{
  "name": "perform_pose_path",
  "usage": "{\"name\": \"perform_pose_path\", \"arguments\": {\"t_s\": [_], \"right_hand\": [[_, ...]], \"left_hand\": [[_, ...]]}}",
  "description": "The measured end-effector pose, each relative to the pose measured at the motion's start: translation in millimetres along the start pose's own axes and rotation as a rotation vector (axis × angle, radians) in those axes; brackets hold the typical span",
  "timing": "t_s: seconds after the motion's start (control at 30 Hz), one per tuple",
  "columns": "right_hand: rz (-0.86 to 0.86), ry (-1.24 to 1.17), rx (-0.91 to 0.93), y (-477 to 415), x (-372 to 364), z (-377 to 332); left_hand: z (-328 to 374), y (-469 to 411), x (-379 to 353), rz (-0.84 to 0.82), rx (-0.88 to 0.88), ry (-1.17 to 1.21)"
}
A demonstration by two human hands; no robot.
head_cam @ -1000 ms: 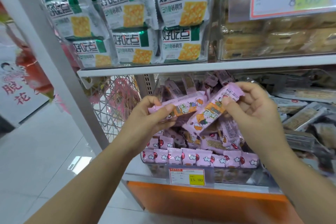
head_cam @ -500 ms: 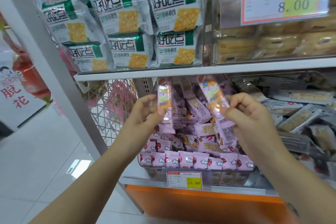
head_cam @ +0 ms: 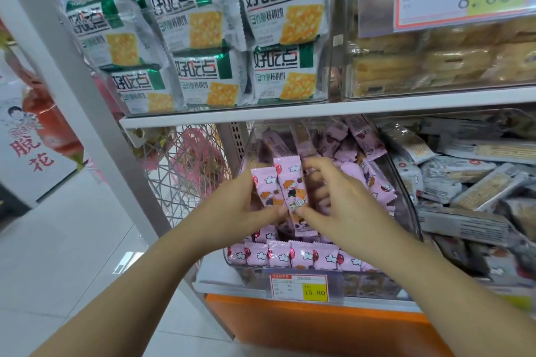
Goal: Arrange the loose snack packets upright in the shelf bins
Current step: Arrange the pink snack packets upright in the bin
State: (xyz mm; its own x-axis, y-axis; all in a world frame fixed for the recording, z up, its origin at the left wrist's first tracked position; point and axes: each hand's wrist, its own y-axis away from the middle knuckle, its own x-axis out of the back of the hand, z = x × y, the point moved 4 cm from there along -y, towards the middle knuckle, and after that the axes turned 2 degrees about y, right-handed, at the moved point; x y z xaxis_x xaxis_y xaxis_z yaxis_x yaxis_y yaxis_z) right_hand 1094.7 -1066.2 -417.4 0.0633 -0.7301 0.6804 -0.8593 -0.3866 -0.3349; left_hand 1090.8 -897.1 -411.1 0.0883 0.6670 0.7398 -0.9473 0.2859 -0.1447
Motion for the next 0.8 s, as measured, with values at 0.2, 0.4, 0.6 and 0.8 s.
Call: {"name": "perform_pose_path", "arguments": {"t_s": [0.2, 0.4, 0.6, 0.8], "right_hand": [[-0.113, 0.043, -0.006, 2, -11, 7], [-0.162, 0.005, -0.043, 1, -17, 12], [-0.383, 0.329, 0.047, 4, -23, 13], [-0.509, 0.325, 0.061, 11, -22, 14]], "left_hand": [[-3, -1, -5, -0.159, 0.014, -0.396], [-12, -11, -10, -0.329, -0.011, -0.512], [-7, -14, -25, -0.485, -0.071, -0.738], [-4, -15, -28, -0.586, -0.051, -0.744]]}}
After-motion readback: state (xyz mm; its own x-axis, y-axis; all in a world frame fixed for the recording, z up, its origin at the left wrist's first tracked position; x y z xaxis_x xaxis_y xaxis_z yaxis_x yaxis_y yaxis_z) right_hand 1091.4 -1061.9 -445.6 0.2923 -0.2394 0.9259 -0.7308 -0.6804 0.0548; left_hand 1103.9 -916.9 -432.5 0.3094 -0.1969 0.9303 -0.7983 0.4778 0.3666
